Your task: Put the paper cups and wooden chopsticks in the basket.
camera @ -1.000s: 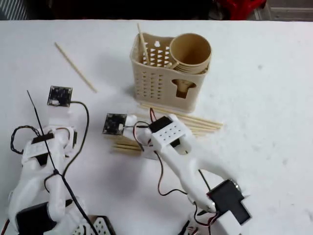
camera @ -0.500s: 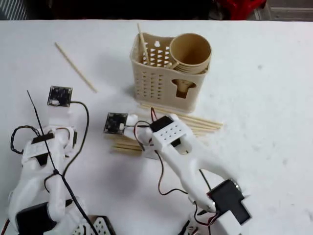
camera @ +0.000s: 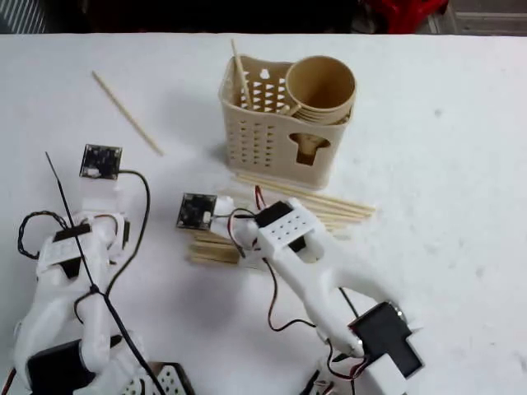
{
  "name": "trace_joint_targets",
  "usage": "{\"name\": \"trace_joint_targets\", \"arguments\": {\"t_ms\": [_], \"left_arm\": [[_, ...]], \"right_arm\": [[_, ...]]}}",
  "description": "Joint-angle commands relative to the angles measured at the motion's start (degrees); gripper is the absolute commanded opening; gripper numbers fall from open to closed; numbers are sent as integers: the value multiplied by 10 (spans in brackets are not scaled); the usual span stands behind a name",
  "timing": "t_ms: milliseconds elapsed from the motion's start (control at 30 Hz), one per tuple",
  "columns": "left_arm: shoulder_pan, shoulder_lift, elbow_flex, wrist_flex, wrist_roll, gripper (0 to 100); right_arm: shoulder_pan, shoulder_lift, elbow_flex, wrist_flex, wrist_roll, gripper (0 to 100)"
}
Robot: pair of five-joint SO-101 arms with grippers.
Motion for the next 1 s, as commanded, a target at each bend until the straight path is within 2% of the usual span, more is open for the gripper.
{"name": "trace_joint_targets", "arguments": {"t_ms": [0, 200, 333, 600, 733, 867, 967], "left_arm": [[15, -14, -1, -13, -7, 98], [15, -14, -1, -13, -7, 98], [15, -14, -1, -13, -7, 98], [15, -14, -1, -13, -7, 98], [15, -14, -1, -13, -7, 98], [15, -14, -1, -13, -7, 98], [15, -14, -1, -13, -7, 98]], "right_arm": [[19, -44, -24, 18, -5, 16], [-18, -125, -20, 95, -25, 18], [-60, -123, 33, 41, -25, 19], [-62, -18, 50, -17, -21, 123], [-55, 0, 41, -28, -23, 121], [-24, -3, 22, -26, -25, 14], [-5, -3, 5, -19, -22, 20]]}}
